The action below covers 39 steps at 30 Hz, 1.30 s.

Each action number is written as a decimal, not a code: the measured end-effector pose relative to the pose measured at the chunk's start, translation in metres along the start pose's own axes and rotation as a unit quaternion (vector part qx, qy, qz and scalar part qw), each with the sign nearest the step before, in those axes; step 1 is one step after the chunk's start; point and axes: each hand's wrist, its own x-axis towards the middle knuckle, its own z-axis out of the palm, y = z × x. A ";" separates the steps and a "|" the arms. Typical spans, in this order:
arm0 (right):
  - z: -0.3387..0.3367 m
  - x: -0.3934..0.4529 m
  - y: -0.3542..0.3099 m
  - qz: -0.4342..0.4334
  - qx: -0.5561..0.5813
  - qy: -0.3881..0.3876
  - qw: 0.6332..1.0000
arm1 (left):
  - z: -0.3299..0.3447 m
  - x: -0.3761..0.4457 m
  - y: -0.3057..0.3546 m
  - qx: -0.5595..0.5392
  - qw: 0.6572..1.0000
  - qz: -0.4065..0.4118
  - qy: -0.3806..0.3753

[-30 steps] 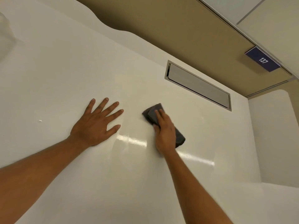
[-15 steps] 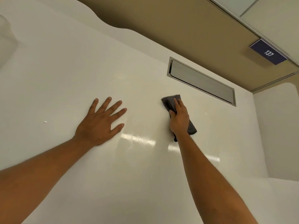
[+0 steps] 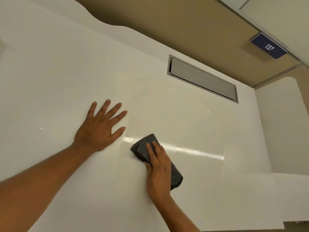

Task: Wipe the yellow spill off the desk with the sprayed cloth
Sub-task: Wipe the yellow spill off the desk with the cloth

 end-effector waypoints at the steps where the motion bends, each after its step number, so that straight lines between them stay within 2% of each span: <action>1: -0.002 0.011 0.003 -0.015 -0.005 0.001 1.000 | 0.000 0.000 0.000 -0.001 1.000 0.001 0.001; 3: -0.011 0.054 0.018 -0.030 -0.019 0.014 0.999 | 0.000 -0.001 0.001 0.000 1.000 0.002 0.003; 7: -0.041 0.167 0.055 0.073 -0.033 0.060 0.995 | 0.000 -0.001 0.000 -0.004 1.000 0.002 -0.007; 10: -0.044 0.202 0.058 0.118 -0.054 0.080 0.988 | 0.001 0.000 0.000 -0.001 1.000 0.002 -0.009; 12: -0.036 0.193 0.047 0.111 -0.063 0.086 0.988 | 0.002 0.001 -0.001 -0.004 1.000 0.004 -0.009; 14: -0.024 0.164 0.031 0.067 -0.055 0.079 0.993 | 0.004 -0.001 0.000 -0.001 1.000 0.004 -0.005; 18: -0.001 0.047 0.002 -0.020 -0.033 0.025 0.999 | 0.004 -0.001 0.000 0.002 1.000 0.005 -0.001; 20: -0.005 -0.004 0.006 -0.045 -0.022 -0.023 0.998 | 0.004 -0.001 0.000 0.004 1.000 0.004 0.004; 22: -0.020 -0.012 0.035 -0.047 -0.020 -0.041 0.998 | 0.003 0.000 0.000 0.005 1.000 0.005 0.011; 26: -0.050 0.073 0.092 0.041 -0.034 0.036 0.998 | 0.003 -0.001 -0.002 0.000 1.000 0.007 0.015; 30: -0.057 0.192 0.089 0.136 -0.045 0.095 0.985 | 0.004 0.000 -0.001 0.004 1.000 0.006 0.002; 33: -0.043 0.237 0.053 0.089 -0.062 0.079 0.991 | 0.003 0.000 -0.001 0.001 1.000 0.005 -0.001; 39: -0.015 0.219 0.010 -0.123 -0.074 -0.016 0.990 | 0.000 0.000 -0.001 0.000 1.000 0.008 0.002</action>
